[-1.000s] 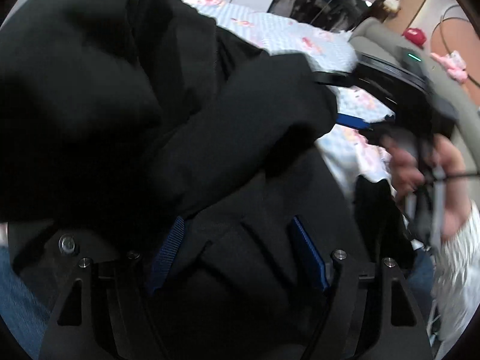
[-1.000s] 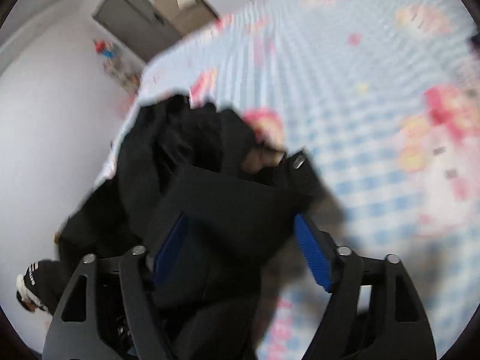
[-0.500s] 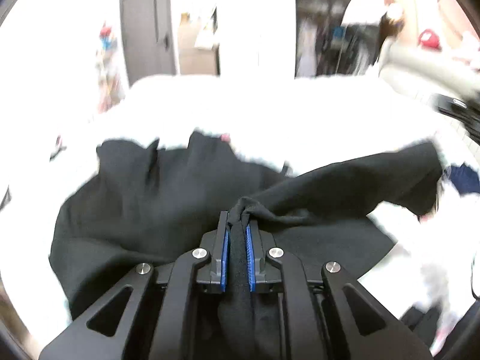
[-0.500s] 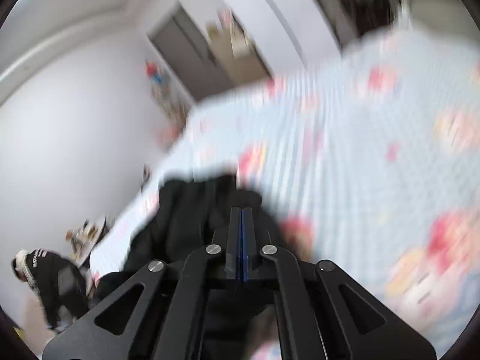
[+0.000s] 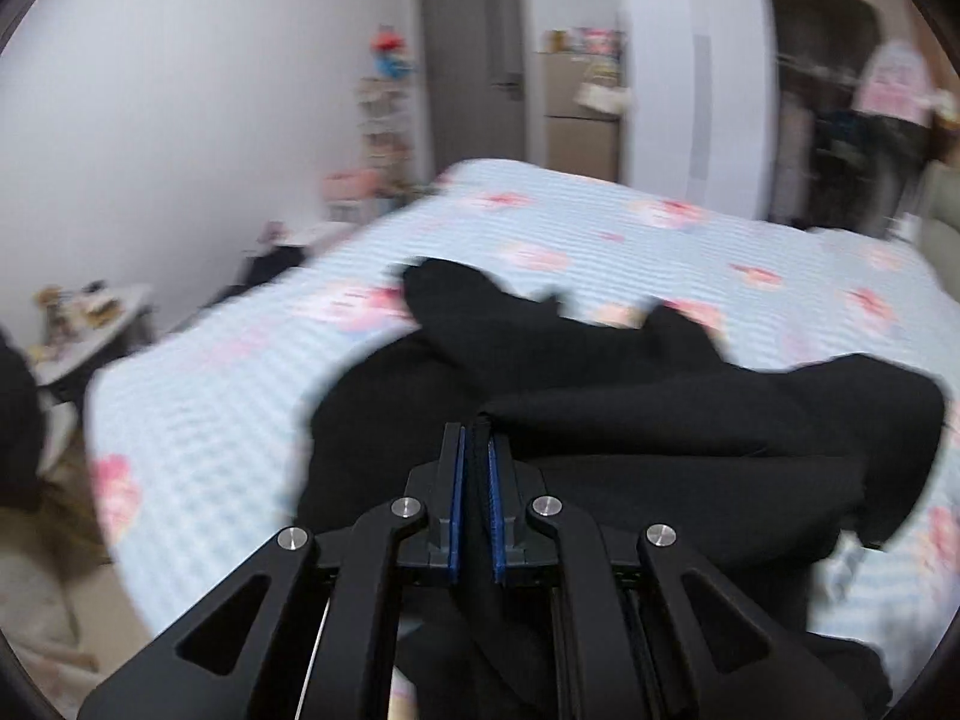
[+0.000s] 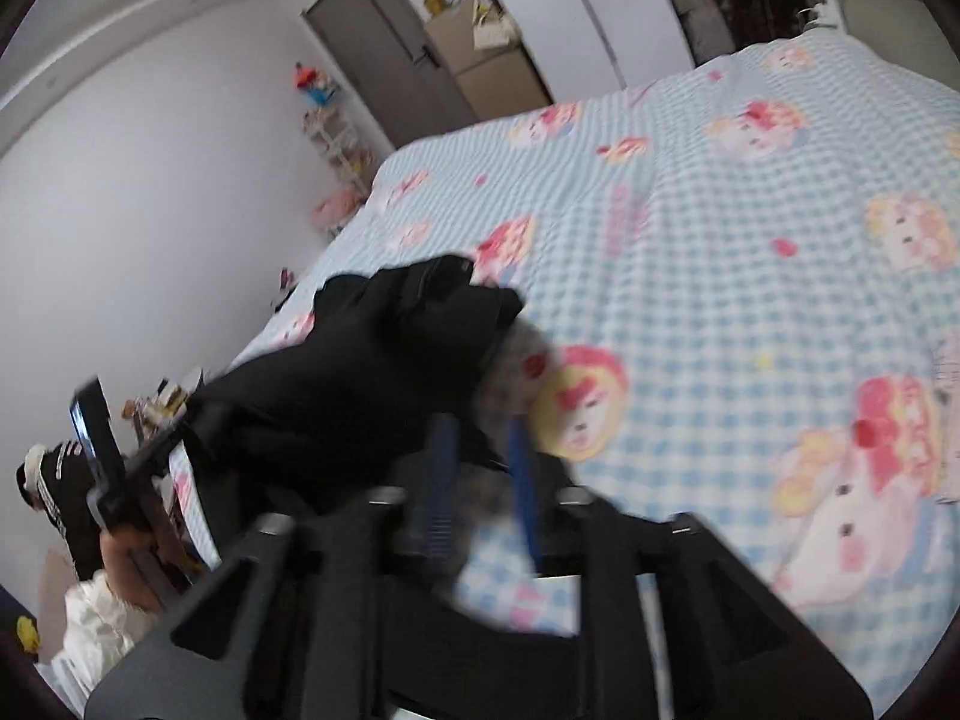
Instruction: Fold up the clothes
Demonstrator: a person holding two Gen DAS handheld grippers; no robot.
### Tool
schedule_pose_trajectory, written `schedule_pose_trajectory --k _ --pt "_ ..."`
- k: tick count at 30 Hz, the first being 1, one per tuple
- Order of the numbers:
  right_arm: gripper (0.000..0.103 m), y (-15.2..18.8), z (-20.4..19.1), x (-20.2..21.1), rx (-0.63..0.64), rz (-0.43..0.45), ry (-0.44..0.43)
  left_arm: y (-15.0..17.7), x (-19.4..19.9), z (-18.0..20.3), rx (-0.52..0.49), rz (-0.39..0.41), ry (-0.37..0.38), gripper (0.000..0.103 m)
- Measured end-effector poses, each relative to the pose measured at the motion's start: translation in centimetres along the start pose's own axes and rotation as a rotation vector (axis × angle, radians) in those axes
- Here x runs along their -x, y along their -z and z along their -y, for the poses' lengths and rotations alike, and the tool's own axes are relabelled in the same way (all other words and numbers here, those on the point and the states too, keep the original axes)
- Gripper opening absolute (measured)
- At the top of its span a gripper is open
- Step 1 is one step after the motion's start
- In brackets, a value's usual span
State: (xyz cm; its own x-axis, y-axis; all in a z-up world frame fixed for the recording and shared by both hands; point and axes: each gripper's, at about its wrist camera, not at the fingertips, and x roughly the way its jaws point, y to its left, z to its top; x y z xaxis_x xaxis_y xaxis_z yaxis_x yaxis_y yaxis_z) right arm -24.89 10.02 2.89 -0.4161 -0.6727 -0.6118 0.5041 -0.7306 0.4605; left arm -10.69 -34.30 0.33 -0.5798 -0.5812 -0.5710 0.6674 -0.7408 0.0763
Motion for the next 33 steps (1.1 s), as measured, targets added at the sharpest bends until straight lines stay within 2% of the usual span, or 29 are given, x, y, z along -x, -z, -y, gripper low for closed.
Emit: schedule_pose_trajectory --k 2,3,5,6,7,8,9,10,11,13,14,16,20,22,23,25,28,32,33 --pt "0.059 0.3 -0.9 -2.0 0.004 -0.018 -0.020 -0.8 -1.8 -3.3 0.030 -0.041 -0.029 0.007" --pt "0.073 0.5 -1.1 -3.3 -0.002 -0.027 -0.025 -0.6 -1.6 -3.8 0.035 -0.048 -0.013 0.007" --pt "0.074 0.9 -1.6 -5.9 -0.016 -0.047 -0.035 0.1 -0.6 -3.9 0.037 -0.050 0.038 0.008" --pt "0.074 1.0 -2.2 -7.5 -0.031 -0.067 -0.051 0.5 -0.1 -3.9 0.037 -0.052 0.063 0.015" --pt "0.075 1.2 -2.8 -9.4 -0.052 -0.095 -0.073 0.8 0.4 -3.9 0.038 -0.053 0.088 0.035" --pt "0.075 1.6 -3.4 -11.1 -0.060 -0.123 -0.098 1.2 1.7 -3.7 0.055 -0.024 0.113 0.047" --pt "0.075 2.1 -4.0 -12.8 -0.062 -0.152 -0.125 1.5 3.3 -3.3 0.078 0.017 0.137 0.065" --pt "0.080 2.6 -4.7 -14.5 -0.064 -0.181 -0.151 1.5 4.4 -2.6 0.084 0.045 0.190 0.069" --pt "0.079 3.6 -5.2 -16.2 -0.052 -0.218 -0.165 1.4 5.4 -1.8 0.084 0.067 0.253 0.070" --pt "0.070 6.2 -6.3 -19.5 -0.012 -0.299 -0.176 0.9 6.0 0.8 0.035 0.073 0.333 0.072" --pt "0.067 7.2 -6.5 -19.9 -0.003 -0.317 -0.181 0.6 6.2 2.2 0.007 0.072 0.369 0.073" --pt "0.066 8.5 -6.6 -19.3 0.006 -0.326 -0.191 1.4 3.6 4.6 -0.052 -0.019 0.372 0.078" --pt "0.063 11.3 -6.7 -17.9 0.022 -0.345 -0.211 3.2 -2.4 9.3 -0.168 -0.228 0.354 0.077" --pt "0.059 12.1 -6.4 -16.9 0.036 -0.355 -0.210 4.1 -5.3 11.6 -0.226 -0.333 0.344 0.034" --pt "0.059 12.0 -6.0 -16.0 0.049 -0.360 -0.198 5.0 -5.8 11.4 -0.223 -0.356 0.343 0.030" --pt "0.059 11.7 -5.1 -14.1 0.075 -0.370 -0.174 7.0 -5.8 10.1 -0.194 -0.379 0.344 0.028" --pt "0.059 10.8 -3.6 -10.9 0.121 -0.330 -0.086 10.1 -5.8 7.4 -0.139 -0.431 0.341 0.027" --pt "0.063 7.7 -2.5 -11.0 0.126 -0.280 -0.025 13.3 -5.1 5.4 -0.097 -0.486 0.357 0.026" --pt "0.068 6.5 -2.6 -11.8 0.127 -0.266 -0.016 13.5 -4.9 5.1 -0.090 -0.488 0.361 0.026"
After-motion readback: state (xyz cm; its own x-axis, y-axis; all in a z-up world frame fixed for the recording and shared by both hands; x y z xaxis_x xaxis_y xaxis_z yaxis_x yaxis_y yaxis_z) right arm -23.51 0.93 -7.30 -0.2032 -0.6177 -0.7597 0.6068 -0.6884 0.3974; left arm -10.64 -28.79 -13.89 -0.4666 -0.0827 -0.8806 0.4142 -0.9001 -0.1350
